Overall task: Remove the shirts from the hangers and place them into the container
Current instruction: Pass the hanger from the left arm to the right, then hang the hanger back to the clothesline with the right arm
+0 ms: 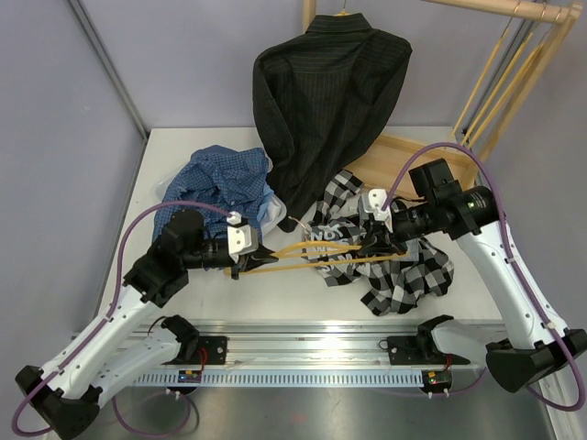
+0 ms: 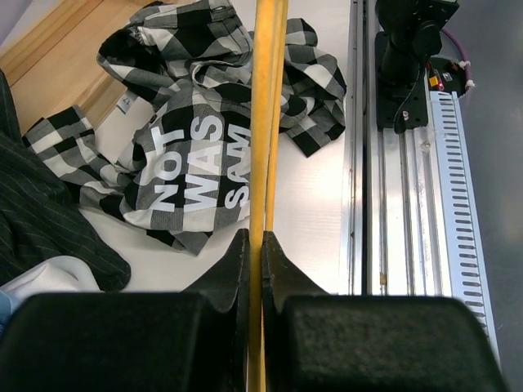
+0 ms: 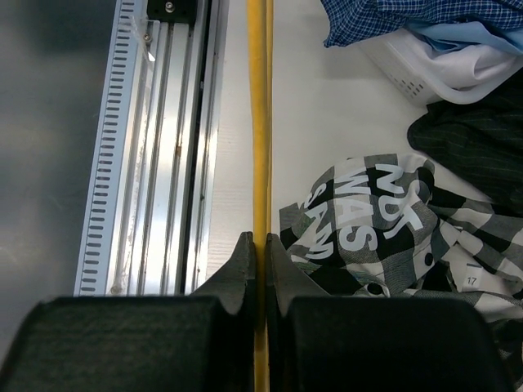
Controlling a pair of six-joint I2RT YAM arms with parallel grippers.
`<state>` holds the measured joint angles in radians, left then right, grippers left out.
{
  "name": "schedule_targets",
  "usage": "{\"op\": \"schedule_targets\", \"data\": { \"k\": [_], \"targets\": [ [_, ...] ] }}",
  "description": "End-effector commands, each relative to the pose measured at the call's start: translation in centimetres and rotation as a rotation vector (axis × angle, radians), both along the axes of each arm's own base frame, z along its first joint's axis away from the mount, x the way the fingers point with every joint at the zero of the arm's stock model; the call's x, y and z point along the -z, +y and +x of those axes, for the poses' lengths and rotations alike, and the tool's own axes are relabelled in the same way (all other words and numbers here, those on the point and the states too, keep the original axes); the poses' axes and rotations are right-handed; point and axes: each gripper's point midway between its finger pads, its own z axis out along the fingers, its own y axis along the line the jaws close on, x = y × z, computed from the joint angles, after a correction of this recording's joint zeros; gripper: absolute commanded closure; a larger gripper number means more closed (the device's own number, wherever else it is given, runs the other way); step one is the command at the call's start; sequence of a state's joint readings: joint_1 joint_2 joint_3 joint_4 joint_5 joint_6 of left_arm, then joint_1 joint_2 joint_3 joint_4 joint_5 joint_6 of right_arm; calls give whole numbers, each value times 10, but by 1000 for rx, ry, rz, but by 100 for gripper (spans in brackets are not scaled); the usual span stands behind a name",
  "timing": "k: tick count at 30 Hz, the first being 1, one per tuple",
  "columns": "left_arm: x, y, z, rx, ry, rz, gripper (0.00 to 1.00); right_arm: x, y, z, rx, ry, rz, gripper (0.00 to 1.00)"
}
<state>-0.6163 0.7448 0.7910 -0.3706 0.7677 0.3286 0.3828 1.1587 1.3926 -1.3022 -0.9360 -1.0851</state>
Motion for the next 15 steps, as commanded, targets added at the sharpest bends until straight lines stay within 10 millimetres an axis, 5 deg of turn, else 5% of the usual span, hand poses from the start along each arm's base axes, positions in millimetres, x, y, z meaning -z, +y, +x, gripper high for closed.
{"op": "schedule_targets", "data": {
  "k": [1,4,5,8,15],
  "targets": [
    [-24,3,13,-68,-98,-59,96,-17,1,-18,22,55,31,100],
    [-30,8,24,-147,-121,-77,70,-33,-1,-16,86,70,45,100],
    [-32,12,26,-177,-136,-91,41,-35,-3,-12,120,67,37,100],
    [-41,28,39,-319,-199,-141,7,-54,-15,2,264,44,69,100],
    [-55,59,57,-532,-286,-189,1,-104,-56,45,643,-71,199,100]
  ]
}}
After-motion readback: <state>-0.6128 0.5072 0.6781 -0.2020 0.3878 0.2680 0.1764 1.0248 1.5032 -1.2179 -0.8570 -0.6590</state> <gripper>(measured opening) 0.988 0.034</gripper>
